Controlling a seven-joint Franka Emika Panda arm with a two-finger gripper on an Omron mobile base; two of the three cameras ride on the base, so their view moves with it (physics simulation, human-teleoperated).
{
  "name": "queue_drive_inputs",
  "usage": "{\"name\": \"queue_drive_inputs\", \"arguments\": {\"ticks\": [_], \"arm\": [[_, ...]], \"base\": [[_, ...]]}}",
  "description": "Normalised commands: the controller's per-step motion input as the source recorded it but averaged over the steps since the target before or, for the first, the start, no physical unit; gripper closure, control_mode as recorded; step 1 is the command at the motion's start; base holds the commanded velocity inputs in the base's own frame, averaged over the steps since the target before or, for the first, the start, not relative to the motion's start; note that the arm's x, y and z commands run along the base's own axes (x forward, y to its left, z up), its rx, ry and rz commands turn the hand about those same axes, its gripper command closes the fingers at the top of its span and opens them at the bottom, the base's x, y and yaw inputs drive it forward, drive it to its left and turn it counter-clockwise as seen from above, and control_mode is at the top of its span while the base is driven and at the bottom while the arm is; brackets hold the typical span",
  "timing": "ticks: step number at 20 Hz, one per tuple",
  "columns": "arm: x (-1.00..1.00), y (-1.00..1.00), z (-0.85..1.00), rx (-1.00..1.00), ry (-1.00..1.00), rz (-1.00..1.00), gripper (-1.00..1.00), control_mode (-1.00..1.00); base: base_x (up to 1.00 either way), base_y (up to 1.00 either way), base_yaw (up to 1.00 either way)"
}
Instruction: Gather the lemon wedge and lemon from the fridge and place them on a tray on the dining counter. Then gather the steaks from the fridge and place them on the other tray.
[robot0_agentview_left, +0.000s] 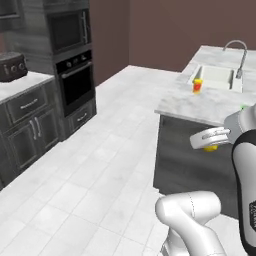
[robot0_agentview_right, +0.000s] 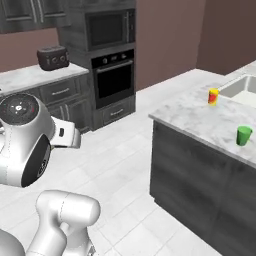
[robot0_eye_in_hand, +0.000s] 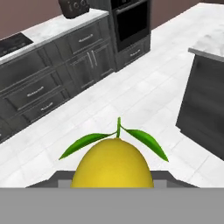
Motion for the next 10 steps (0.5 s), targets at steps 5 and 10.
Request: {"name": "queue_drive_inputs", "arguments": {"ticks": [5,10], "arm": [[0.00,0.00,0.00,0.00,0.00,0.00,1.00,1.00],[0.00,0.00,0.00,0.00,0.00,0.00,1.00,1.00]], "base": [[0.01,-0.32,-0.43],[0.07,-0.61,-0.36]]}}
